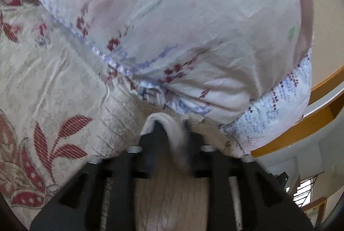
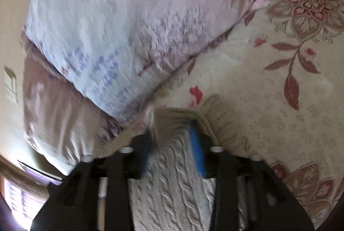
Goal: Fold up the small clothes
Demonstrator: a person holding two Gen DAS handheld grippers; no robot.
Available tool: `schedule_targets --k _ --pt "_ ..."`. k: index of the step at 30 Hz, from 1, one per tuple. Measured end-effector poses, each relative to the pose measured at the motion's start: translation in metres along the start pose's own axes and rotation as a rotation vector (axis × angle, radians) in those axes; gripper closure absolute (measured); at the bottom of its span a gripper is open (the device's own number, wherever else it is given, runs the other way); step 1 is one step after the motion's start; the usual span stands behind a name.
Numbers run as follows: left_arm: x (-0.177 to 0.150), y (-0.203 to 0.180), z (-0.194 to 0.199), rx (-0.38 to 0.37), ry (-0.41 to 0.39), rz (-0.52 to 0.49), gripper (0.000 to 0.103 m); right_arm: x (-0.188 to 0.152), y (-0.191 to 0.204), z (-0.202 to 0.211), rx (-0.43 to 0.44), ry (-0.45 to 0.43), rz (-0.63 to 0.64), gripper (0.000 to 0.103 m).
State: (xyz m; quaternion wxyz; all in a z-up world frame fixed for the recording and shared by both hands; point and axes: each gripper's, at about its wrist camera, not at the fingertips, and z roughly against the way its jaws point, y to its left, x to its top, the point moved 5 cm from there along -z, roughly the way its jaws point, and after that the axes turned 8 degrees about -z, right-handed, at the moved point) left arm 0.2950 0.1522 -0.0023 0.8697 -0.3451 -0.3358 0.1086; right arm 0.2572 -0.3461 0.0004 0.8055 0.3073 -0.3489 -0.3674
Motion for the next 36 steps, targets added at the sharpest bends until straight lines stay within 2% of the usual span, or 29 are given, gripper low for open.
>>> schedule_targets --k 1,3,6,9,12,15,17,22,23,25,29,33,36 --pt "0.002 -0.001 0.007 -0.002 -0.019 -0.006 0.055 0.002 0.001 0.006 -0.006 -0.034 0.008 0.036" --pt "0.006 -0.007 0.020 -0.003 -0.047 -0.028 0.054 0.004 0.003 0.020 -0.003 -0.083 0.042 0.036" --pt "0.008 -0.014 0.039 0.019 -0.064 -0.086 0.054 -0.003 0.006 0.037 -0.024 -0.101 0.121 0.037" --pt "-0.001 -0.018 0.057 0.075 -0.074 -0.174 0.054 -0.017 0.009 0.053 -0.085 -0.123 0.238 0.046" --pt "-0.015 -0.018 0.066 0.149 -0.050 -0.269 0.054 -0.034 0.009 0.062 -0.135 -0.108 0.360 0.051" --pt "-0.029 -0.016 0.066 0.188 -0.010 -0.324 0.054 -0.048 0.002 0.065 -0.178 -0.069 0.430 0.056" --pt "-0.037 -0.010 0.066 0.206 0.011 -0.340 0.054 -0.055 -0.005 0.062 -0.210 -0.048 0.462 0.061" --pt "-0.055 -0.004 0.062 0.226 0.053 -0.354 0.057 -0.067 -0.021 0.058 -0.276 -0.022 0.499 0.062" --pt "-0.057 -0.004 0.061 0.233 0.060 -0.360 0.057 -0.069 -0.023 0.057 -0.278 -0.014 0.500 0.067" --pt "-0.062 -0.003 0.056 0.251 0.078 -0.376 0.062 -0.073 -0.025 0.056 -0.277 0.004 0.508 0.075" --pt "-0.067 0.001 0.051 0.268 0.095 -0.374 0.067 -0.079 -0.022 0.054 -0.288 0.009 0.542 0.080" --pt "-0.070 0.005 0.050 0.249 0.117 -0.362 0.088 -0.081 -0.019 0.053 -0.294 0.003 0.565 0.090" --pt "-0.071 0.006 0.051 0.241 0.121 -0.358 0.093 -0.083 -0.016 0.057 -0.279 -0.008 0.567 0.091"
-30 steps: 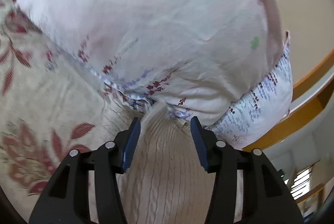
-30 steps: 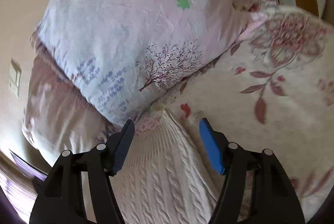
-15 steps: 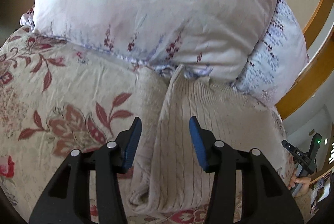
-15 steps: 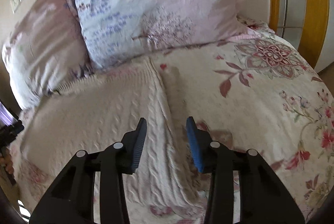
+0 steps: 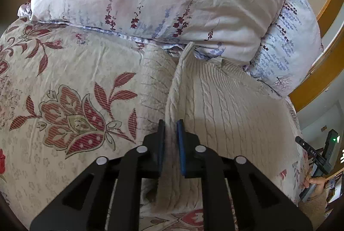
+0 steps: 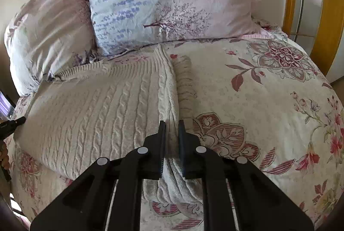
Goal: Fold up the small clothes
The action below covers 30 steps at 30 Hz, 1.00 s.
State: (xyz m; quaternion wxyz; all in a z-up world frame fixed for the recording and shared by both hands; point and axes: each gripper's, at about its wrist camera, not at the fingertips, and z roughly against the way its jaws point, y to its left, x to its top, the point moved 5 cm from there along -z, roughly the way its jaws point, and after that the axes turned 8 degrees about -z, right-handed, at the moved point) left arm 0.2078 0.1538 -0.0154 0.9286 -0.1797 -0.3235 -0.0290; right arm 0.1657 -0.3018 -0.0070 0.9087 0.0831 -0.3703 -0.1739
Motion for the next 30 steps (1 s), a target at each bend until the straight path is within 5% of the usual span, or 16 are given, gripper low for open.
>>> schedule_targets --k 23,26,30 --pt "-0.011 0.007 0.006 -0.021 0.017 0.003 0.094 -0.021 -0.015 -0.001 -0.060 0.051 -0.079 0.092" --pt "-0.010 0.006 0.012 -0.025 0.002 0.009 0.089 -0.020 -0.014 0.001 -0.063 0.053 -0.077 0.089" --pt "-0.006 -0.001 0.033 0.026 -0.075 -0.015 0.061 -0.013 -0.003 0.015 -0.089 -0.006 -0.045 0.073"
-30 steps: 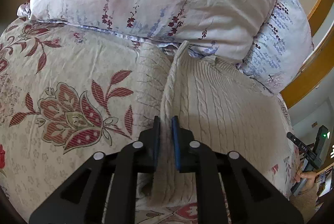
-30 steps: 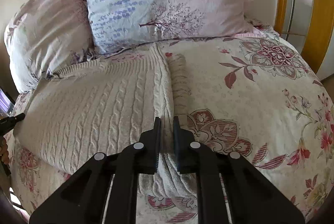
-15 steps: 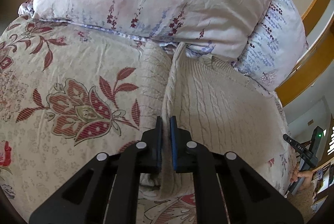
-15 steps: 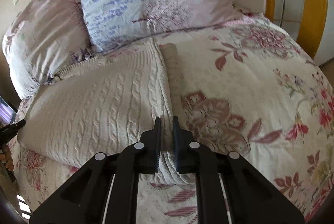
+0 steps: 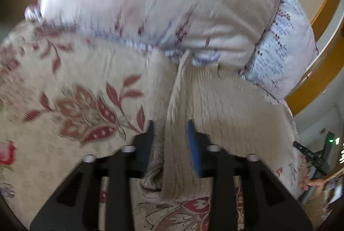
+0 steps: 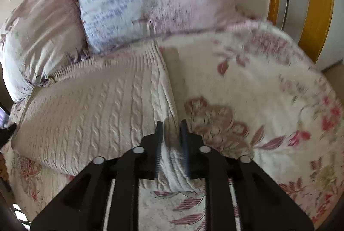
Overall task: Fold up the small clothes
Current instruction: 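Move both open grippers back above the folded sweater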
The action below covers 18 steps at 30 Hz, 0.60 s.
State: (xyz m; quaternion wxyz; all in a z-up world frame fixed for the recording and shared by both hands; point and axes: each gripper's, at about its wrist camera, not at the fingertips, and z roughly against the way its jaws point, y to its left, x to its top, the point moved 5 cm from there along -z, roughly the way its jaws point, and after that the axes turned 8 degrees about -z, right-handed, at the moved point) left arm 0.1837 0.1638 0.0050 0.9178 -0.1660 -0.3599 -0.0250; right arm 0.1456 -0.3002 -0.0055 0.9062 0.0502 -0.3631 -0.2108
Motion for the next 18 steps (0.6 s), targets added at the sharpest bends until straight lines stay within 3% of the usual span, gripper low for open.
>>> schedule_targets --k 1,2,6,12,18 --pt "0.002 -0.006 0.006 0.018 -0.026 -0.027 0.055 0.002 0.008 0.007 -0.001 -0.038 0.030 0.061" --pt "0.005 -0.012 0.009 0.033 -0.046 -0.058 0.053 0.003 0.015 0.011 0.006 -0.058 0.056 0.054" --pt "0.004 -0.046 0.009 0.036 -0.067 -0.187 0.044 -0.004 0.053 0.009 0.050 -0.052 0.193 0.054" --pt "-0.013 -0.048 -0.024 0.042 0.049 -0.189 0.044 -0.020 0.069 -0.023 0.042 0.066 0.228 0.052" --pt "-0.023 -0.054 -0.021 0.075 0.048 -0.251 0.043 -0.020 0.072 -0.027 0.008 0.077 0.246 0.047"
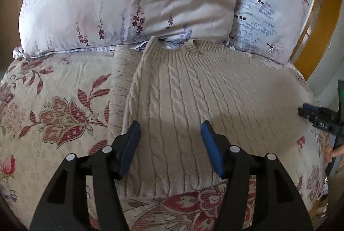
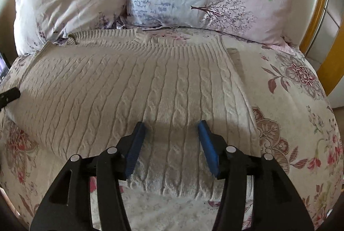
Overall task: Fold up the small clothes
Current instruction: 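Move both open grippers back above the folded sweater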
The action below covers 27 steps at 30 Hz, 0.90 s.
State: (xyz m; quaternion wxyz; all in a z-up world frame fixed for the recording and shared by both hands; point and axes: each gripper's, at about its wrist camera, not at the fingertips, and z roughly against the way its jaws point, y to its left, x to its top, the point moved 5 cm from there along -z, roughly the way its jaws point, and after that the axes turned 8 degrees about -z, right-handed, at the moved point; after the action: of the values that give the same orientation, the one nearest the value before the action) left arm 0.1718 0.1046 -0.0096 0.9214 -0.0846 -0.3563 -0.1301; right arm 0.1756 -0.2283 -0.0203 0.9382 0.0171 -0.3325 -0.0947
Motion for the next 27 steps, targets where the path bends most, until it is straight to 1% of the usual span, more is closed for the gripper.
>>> schedule_targets --k 2,5,6,7,9,12,14,17,19,21,22,25,27 --pt "0.002 0.002 0.005 -0.022 -0.010 0.024 0.042 0.004 0.002 0.002 0.004 0.000 -0.011 0.044" --pt "0.009 0.017 0.017 -0.068 -0.051 0.115 0.038 0.014 0.013 0.007 0.052 -0.031 -0.014 0.043" --pt "0.012 0.026 0.020 -0.072 -0.062 0.153 0.036 0.018 0.019 0.009 0.069 -0.039 -0.013 0.043" --pt "0.014 0.033 0.021 -0.071 -0.066 0.183 0.036 0.021 0.024 0.008 0.080 -0.040 -0.010 0.043" --pt "0.019 0.049 0.021 -0.076 -0.067 0.241 0.035 0.027 0.038 0.005 0.099 -0.042 0.004 0.043" --pt "0.021 0.066 0.016 -0.076 -0.058 0.303 0.034 0.030 0.054 0.001 0.101 -0.052 0.034 0.043" --pt "0.022 0.076 0.010 -0.090 -0.042 0.348 0.033 0.032 0.058 -0.002 0.101 -0.057 0.035 0.043" --pt "0.022 0.082 0.004 -0.117 -0.028 0.387 0.032 0.033 0.057 -0.004 0.105 -0.058 0.014 0.043" --pt "0.022 0.082 0.002 -0.123 -0.022 0.389 0.032 0.033 0.049 -0.007 0.090 -0.058 -0.009 0.043" --pt "0.023 0.080 -0.002 -0.132 -0.017 0.388 0.031 0.031 0.041 -0.016 0.067 -0.020 -0.035 0.042" --pt "0.024 0.079 -0.004 -0.137 -0.018 0.387 0.031 0.029 0.037 -0.021 0.083 0.009 -0.055 0.042" --pt "0.026 0.078 -0.010 -0.151 -0.011 0.398 0.030 0.031 0.037 -0.019 0.086 0.007 -0.066 0.042" --pt "0.029 0.078 -0.014 -0.160 -0.005 0.409 0.030 0.034 0.041 -0.014 0.107 -0.011 -0.072 0.042"
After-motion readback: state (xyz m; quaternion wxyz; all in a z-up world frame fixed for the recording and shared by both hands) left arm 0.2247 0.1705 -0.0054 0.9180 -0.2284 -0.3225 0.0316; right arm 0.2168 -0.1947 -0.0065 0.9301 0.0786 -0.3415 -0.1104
